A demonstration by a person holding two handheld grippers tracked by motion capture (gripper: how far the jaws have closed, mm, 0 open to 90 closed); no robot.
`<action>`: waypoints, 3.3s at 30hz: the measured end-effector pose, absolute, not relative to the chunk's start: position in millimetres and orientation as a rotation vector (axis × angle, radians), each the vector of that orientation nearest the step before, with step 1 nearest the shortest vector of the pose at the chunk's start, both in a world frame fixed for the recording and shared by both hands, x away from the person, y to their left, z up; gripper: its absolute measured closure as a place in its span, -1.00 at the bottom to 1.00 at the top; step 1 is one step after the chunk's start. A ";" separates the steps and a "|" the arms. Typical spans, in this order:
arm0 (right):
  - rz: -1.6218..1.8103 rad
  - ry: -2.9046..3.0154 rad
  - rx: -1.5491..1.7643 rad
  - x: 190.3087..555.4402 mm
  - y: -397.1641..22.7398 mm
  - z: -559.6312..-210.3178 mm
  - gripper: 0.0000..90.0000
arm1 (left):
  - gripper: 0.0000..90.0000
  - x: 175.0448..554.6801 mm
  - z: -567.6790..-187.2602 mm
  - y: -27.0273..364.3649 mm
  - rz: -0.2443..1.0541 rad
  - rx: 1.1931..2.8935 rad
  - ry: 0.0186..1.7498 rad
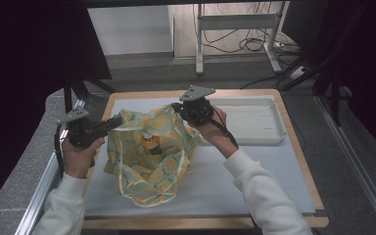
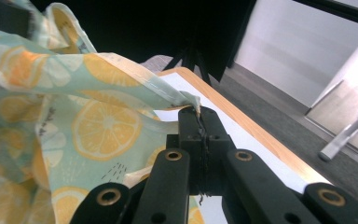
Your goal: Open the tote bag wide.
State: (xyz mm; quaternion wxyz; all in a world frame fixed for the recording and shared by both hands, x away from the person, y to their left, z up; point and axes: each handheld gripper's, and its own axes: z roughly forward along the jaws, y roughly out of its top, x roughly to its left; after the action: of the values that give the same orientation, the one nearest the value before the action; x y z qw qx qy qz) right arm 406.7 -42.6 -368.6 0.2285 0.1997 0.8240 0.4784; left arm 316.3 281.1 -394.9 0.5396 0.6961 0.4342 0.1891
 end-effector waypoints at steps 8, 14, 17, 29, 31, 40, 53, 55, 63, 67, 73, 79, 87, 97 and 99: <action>1.282 2.293 0.625 426.5 -35.7 -383.2 0.97 | 0.97 327.2 -404.0 278.0 0.459 1.674 1.060; 1.244 2.318 0.678 441.4 -32.4 -398.9 0.97 | 0.97 342.0 -421.2 278.8 0.441 1.692 1.106; 1.209 2.341 0.689 445.0 -30.5 -408.7 0.97 | 0.97 346.9 -431.2 278.1 0.427 1.710 1.125; 1.082 2.441 0.648 436.9 -20.6 -450.2 0.97 | 0.97 356.2 -471.6 280.7 0.364 1.776 1.211; 1.067 2.456 0.642 435.6 -19.8 -454.2 0.96 | 0.97 357.6 -474.9 279.5 0.368 1.793 1.219; 1.016 2.491 0.642 437.2 -20.5 -471.1 0.96 | 0.97 363.6 -494.8 273.6 0.335 1.841 1.250; 0.974 2.557 0.625 435.7 -12.6 -484.2 0.96 | 0.97 365.7 -513.5 269.4 0.308 1.891 1.282; 0.960 2.570 0.632 435.4 -12.7 -486.0 0.96 | 0.97 365.6 -515.1 268.5 0.309 1.898 1.282; 0.884 2.596 0.621 431.9 -10.8 -497.3 0.96 | 0.96 366.4 -524.5 263.6 0.303 1.941 1.281; 0.880 2.599 0.614 430.8 -11.4 -498.9 0.92 | 0.94 365.3 -523.2 263.3 0.303 1.930 1.275; 0.986 2.539 0.660 430.8 -20.7 -484.7 0.55 | 0.68 357.4 -511.2 268.6 0.323 1.876 1.230; 1.185 2.463 0.660 423.9 -35.7 -454.6 0.35 | 0.05 340.3 -485.4 283.5 0.385 1.781 1.182; 1.328 2.409 0.660 407.6 -48.5 -427.5 0.17 | -0.20 309.8 -461.9 291.3 0.388 1.734 1.118; 1.396 2.475 0.618 384.3 -50.9 -428.7 0.66 | 1.00 294.8 -458.4 274.7 0.363 1.843 1.007; 1.388 2.496 0.601 378.1 -49.4 -431.9 0.87 | 1.00 296.5 -461.3 268.7 0.360 1.869 1.008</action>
State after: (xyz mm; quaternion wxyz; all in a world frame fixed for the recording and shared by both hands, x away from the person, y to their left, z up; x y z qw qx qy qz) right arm 378.1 -49.4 -431.9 0.1112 0.2047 0.8499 0.4727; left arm 296.5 268.7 -461.3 0.4742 0.7640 0.4119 0.1473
